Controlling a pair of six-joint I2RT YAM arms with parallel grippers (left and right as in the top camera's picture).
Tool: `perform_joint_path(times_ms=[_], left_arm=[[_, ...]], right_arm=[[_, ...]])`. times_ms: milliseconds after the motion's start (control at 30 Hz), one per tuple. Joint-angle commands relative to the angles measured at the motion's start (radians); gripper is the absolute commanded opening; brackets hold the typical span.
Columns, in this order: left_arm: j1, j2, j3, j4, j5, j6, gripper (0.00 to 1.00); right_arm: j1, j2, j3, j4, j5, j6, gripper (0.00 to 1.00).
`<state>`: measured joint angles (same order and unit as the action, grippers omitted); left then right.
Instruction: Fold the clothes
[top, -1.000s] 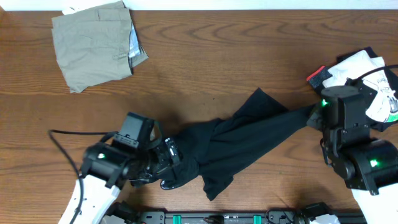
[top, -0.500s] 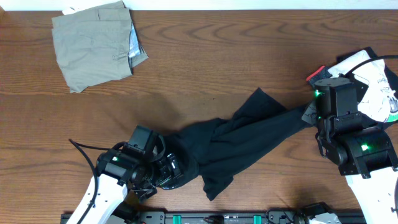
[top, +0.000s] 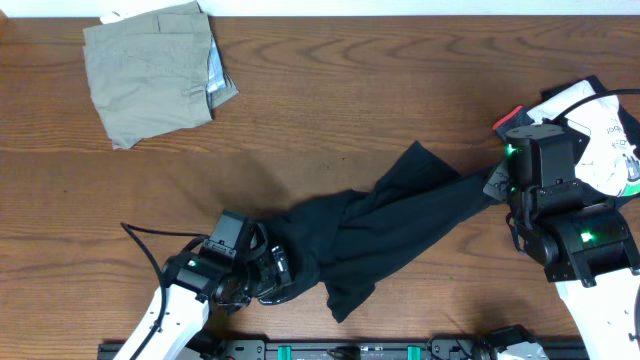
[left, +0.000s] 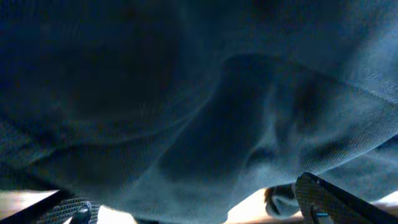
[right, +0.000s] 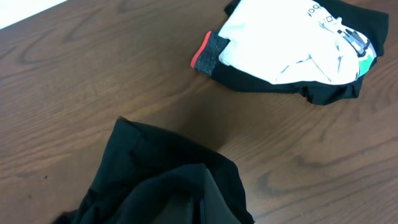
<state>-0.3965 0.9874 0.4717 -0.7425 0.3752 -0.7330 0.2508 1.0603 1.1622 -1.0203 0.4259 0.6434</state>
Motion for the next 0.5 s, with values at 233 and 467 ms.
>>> perform_joint_path(times_ms=[233,467], left_arm=[[-0.002,0.047,-0.048,0.015,-0.018,0.048,0.92],[-0.002,0.050,-0.048,0.016,0.032,0.050,0.70]], right_arm=[[-0.008,0.000,0.016,0.005,0.010,0.006,0.01],[-0.008,0.000,0.016,0.006,0.010,0.006,0.01]])
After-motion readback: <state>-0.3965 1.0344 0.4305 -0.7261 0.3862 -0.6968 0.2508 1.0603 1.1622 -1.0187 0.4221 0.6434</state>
